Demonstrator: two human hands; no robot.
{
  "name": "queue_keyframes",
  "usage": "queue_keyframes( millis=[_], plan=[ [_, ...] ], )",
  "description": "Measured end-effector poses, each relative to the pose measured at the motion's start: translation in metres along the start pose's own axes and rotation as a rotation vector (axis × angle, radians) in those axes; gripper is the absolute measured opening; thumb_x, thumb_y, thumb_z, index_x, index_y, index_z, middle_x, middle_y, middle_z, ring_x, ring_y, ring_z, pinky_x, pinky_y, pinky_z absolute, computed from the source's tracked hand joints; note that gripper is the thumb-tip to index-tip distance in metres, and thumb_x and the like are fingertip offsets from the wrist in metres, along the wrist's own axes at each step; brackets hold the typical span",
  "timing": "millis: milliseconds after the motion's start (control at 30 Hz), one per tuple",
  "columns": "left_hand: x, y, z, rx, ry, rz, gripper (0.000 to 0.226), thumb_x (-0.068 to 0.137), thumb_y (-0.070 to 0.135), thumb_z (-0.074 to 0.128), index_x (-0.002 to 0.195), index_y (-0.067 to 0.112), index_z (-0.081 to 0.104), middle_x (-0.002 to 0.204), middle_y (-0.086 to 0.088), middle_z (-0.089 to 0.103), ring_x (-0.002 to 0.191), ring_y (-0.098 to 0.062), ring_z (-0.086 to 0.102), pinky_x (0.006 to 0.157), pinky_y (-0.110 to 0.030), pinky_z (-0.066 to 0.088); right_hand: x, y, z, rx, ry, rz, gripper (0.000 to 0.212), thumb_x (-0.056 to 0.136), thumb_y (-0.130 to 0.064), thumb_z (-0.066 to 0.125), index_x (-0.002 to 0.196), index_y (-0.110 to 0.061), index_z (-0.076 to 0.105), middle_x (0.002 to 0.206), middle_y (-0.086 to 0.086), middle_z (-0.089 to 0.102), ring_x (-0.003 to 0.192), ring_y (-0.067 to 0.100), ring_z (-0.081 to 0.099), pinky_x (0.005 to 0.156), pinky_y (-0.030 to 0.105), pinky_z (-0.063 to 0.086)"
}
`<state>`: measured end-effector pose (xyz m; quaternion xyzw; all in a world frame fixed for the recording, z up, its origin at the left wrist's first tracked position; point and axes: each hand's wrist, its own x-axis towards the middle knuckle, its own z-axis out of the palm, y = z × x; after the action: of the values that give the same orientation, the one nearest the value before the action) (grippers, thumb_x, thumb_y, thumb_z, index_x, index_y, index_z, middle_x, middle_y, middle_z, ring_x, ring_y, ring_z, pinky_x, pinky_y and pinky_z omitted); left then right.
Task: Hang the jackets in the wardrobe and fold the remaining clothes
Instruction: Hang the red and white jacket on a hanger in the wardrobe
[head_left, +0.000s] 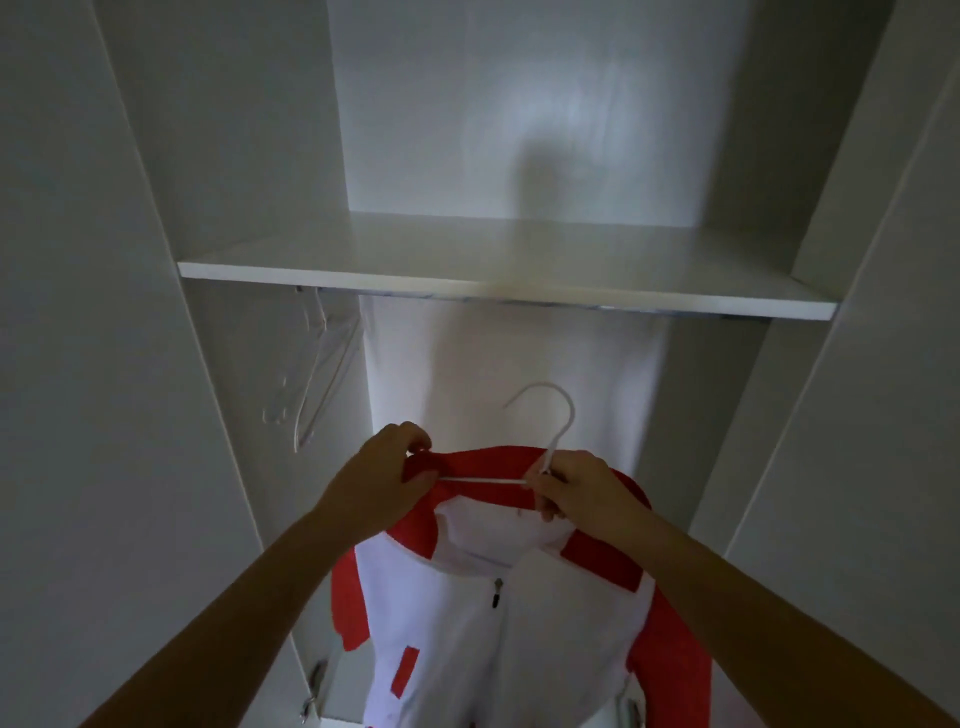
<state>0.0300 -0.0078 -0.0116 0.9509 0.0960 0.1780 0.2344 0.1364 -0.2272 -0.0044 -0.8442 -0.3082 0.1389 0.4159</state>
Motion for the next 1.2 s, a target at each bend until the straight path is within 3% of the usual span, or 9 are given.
queue_keyframes(
  millis=[67, 167, 300, 500, 733, 900, 967, 1100, 1200],
  plan=[
    [0.026, -0.004, 0.021, 0.034, -0.067, 0.106, 0.03, 0.092, 0.037, 0.055, 0.119, 0.025, 0.051, 0.109, 0.016, 0.049, 0.097, -0.004, 0.05, 0.081, -0.015, 0.037, 0.014, 0.002, -0.008, 0.044, 0.029, 0.013, 0.024, 0.096, -0.013, 0.054, 0.072, -0.015, 0.061, 0.063, -0.002, 0.066, 0.049, 0.003, 0.059, 0.055, 0.016, 0.048],
    [0.069, -0.004, 0.053, -0.019, -0.104, 0.171, 0.018, 0.097, 0.037, 0.048, 0.104, 0.022, 0.056, 0.088, 0.014, 0.061, 0.08, -0.006, 0.058, 0.064, -0.008, 0.037, 0.046, 0.013, -0.023, 0.009, 0.107, 0.051, 0.024, 0.095, -0.014, 0.055, 0.072, -0.017, 0.061, 0.066, -0.004, 0.069, 0.043, 0.004, 0.055, 0.05, 0.015, 0.046],
    [0.132, -0.011, 0.097, -0.124, -0.129, 0.263, 0.013, 0.097, 0.028, 0.05, 0.094, 0.017, 0.058, 0.079, 0.014, 0.06, 0.074, -0.007, 0.059, 0.063, -0.005, 0.038, 0.095, 0.045, -0.046, -0.053, 0.178, 0.175, 0.027, 0.094, -0.02, 0.058, 0.069, -0.011, 0.057, 0.068, 0.001, 0.069, 0.038, 0.001, 0.047, 0.045, 0.015, 0.042],
    [0.19, -0.029, 0.171, -0.117, -0.086, 0.314, 0.022, 0.097, 0.037, 0.044, 0.095, 0.02, 0.056, 0.086, 0.012, 0.06, 0.077, -0.004, 0.056, 0.078, -0.011, 0.044, 0.145, 0.108, -0.051, -0.408, 0.229, 0.189, 0.046, 0.096, -0.043, 0.05, 0.067, -0.01, 0.065, 0.065, 0.005, 0.066, 0.064, 0.018, 0.064, 0.074, 0.028, 0.049],
    [0.263, -0.041, 0.192, -0.081, 0.002, 0.452, 0.02, 0.095, 0.033, 0.049, 0.096, 0.017, 0.061, 0.086, 0.006, 0.067, 0.071, -0.001, 0.055, 0.069, -0.005, 0.039, 0.195, 0.125, -0.071, -0.488, 0.317, 0.106, 0.049, 0.098, -0.042, 0.046, 0.063, -0.012, 0.062, 0.064, 0.001, 0.062, 0.068, 0.018, 0.062, 0.08, 0.033, 0.049],
    [0.322, -0.022, 0.179, -0.082, 0.186, 0.525, 0.016, 0.094, 0.027, 0.054, 0.095, 0.012, 0.061, 0.082, -0.001, 0.067, 0.071, -0.014, 0.06, 0.074, -0.028, 0.051, 0.236, 0.109, -0.107, -0.46, 0.472, 0.109, 0.048, 0.097, -0.04, 0.047, 0.059, -0.014, 0.059, 0.054, -0.005, 0.052, 0.047, 0.006, 0.047, 0.061, 0.026, 0.038],
    [0.344, -0.016, 0.174, -0.092, 0.221, 0.529, 0.019, 0.095, 0.027, 0.053, 0.098, 0.01, 0.061, 0.082, 0.0, 0.065, 0.071, -0.014, 0.058, 0.073, -0.027, 0.049, 0.252, 0.101, -0.121, -0.43, 0.531, 0.114, 0.048, 0.096, -0.04, 0.049, 0.056, -0.017, 0.059, 0.051, -0.004, 0.051, 0.04, 0.004, 0.045, 0.053, 0.023, 0.035],
    [0.379, -0.006, 0.166, -0.112, 0.235, 0.488, 0.02, 0.095, 0.028, 0.053, 0.096, 0.008, 0.059, 0.076, -0.001, 0.06, 0.068, -0.018, 0.057, 0.065, -0.027, 0.044, 0.285, 0.089, -0.138, -0.425, 0.585, 0.169, 0.045, 0.097, -0.04, 0.048, 0.06, -0.016, 0.06, 0.051, -0.005, 0.051, 0.047, 0.005, 0.045, 0.048, 0.016, 0.033],
    [0.381, -0.012, 0.179, -0.06, 0.159, 0.403, 0.018, 0.097, 0.027, 0.051, 0.096, 0.01, 0.056, 0.073, 0.0, 0.055, 0.067, -0.019, 0.054, 0.062, -0.027, 0.037, 0.301, 0.104, -0.132, -0.385, 0.573, 0.243, 0.041, 0.094, -0.042, 0.052, 0.076, -0.009, 0.067, 0.053, -0.002, 0.053, 0.05, 0.008, 0.047, 0.052, 0.023, 0.037]
  ],
)
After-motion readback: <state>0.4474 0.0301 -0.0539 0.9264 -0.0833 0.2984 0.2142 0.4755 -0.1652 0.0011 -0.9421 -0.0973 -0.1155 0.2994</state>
